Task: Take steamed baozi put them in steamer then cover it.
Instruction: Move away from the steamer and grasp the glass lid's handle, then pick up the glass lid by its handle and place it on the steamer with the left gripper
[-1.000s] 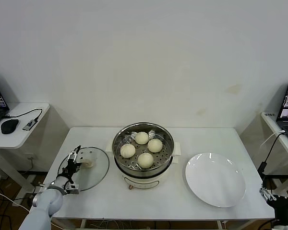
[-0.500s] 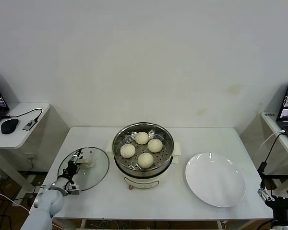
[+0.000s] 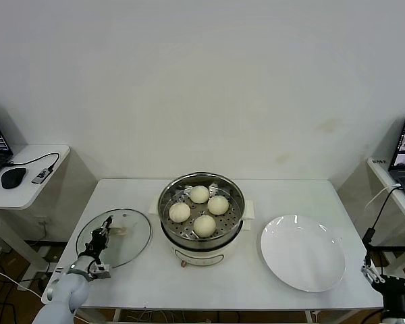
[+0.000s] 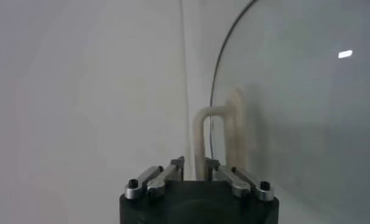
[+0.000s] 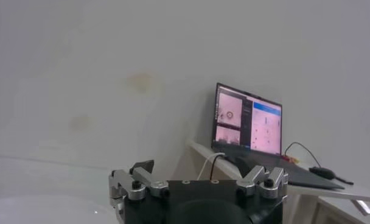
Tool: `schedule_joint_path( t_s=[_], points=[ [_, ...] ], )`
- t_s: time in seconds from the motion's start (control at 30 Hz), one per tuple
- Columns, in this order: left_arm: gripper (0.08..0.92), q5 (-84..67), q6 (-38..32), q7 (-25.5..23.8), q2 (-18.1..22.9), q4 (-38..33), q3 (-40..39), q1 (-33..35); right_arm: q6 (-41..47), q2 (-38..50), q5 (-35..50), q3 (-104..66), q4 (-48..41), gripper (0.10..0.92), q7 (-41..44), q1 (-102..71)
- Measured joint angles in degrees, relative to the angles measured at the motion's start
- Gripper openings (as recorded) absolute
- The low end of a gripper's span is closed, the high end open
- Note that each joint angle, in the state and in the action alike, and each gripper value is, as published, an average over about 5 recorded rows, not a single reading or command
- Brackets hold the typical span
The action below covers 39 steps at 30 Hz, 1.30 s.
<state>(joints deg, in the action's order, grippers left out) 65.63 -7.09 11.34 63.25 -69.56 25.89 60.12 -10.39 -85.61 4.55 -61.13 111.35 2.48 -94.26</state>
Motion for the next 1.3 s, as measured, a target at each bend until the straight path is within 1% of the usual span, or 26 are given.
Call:
schedule_joint_path(
  t_s=[0.2,0.47,0.67,0.83,1.07,1.2,1.3],
  points=[
    [0.145,-1.7,1.6,1.1,-0.5,-3.7,1.1,2.4,-0.2,0.6,0.0,0.4,0.4,0.823,0.1,-0.2],
    [0.145,-4.2,7.8,1.0,-2.4,-13.5,3.0,7.8,-0.2,1.4,-0.2,1.5,0.7,0.823,0.2,-0.2],
    [0.145,-6.5,13.2,-1.4,-4.7,-23.2,5.2,12.5,-0.4,1.5,-0.8,2.8,0.7,0.823,0.4,-0.2],
    [0.145,-9.3,17.5,-4.6,-7.3,-31.3,6.1,14.8,-0.6,1.4,-1.6,4.1,0.4,0.823,0.5,0.0],
    [0.145,-13.2,23.1,-8.7,-11.7,-40.8,3.9,14.7,-0.7,0.5,-3.2,6.2,-0.2,0.823,0.4,0.8],
    [0.145,-14.1,26.4,-10.5,-13.7,-43.8,-0.8,12.3,-0.7,-0.3,-4.4,7.5,-0.8,0.823,0.1,1.3],
    [0.145,-14.1,29.0,-12.0,-14.0,-45.1,-5.7,9.2,-0.7,-0.9,-5.4,8.4,-1.2,0.823,-0.1,1.6]
  ],
)
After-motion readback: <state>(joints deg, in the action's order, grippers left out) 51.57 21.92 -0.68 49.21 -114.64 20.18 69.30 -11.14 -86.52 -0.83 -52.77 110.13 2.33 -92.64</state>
